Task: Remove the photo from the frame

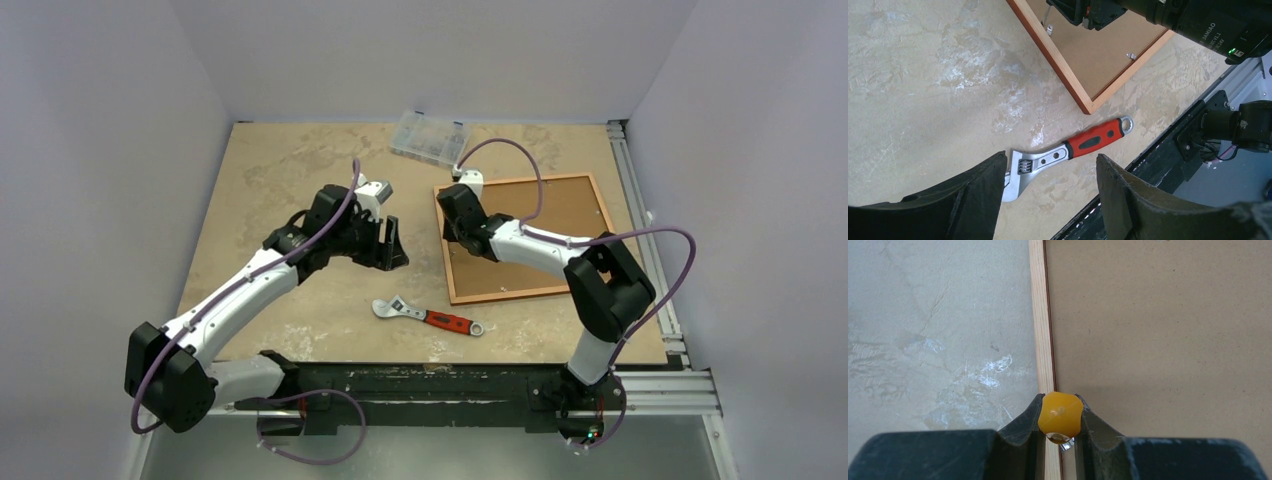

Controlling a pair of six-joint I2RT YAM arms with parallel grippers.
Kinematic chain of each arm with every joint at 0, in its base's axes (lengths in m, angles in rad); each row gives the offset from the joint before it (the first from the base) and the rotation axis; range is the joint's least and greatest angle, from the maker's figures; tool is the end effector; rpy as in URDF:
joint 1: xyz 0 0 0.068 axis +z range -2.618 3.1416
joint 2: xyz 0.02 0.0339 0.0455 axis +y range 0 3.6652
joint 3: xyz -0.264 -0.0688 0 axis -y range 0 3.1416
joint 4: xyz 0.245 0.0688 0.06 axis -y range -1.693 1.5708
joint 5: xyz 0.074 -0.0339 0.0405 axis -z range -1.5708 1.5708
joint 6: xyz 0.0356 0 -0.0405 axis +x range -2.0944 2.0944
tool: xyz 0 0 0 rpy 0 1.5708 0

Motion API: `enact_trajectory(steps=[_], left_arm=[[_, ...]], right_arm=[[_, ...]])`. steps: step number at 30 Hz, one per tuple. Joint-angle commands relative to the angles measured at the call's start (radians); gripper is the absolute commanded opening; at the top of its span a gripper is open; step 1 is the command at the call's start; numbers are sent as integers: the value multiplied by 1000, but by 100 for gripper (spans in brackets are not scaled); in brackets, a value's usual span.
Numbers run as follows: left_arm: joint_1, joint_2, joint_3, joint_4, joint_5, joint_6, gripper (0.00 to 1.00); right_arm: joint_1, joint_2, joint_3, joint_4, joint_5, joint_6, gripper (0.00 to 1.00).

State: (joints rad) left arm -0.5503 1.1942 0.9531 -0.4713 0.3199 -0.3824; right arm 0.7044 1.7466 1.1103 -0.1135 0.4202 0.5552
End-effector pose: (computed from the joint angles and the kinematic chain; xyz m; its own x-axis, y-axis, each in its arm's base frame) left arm 0.2130 -0.1438 0.2883 -0.7778 0.0617 -0.6254 0.4409 0.7628 -0.4731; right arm 0.2965 0.2330 0.2035 -0.6330 0.0936 -0.7684 -0.0354 0.9881 0.1495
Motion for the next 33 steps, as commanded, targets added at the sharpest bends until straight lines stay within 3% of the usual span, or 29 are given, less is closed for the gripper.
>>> enact_trajectory(steps=[1,33], left_arm=[[6,14,46,32,36,-6,64],[52,124,42,82,140,-120,64]], right_arm=[[15,-23,-11,-5,33,-21,0],[98,-52,-33,-116,121,-19,0]])
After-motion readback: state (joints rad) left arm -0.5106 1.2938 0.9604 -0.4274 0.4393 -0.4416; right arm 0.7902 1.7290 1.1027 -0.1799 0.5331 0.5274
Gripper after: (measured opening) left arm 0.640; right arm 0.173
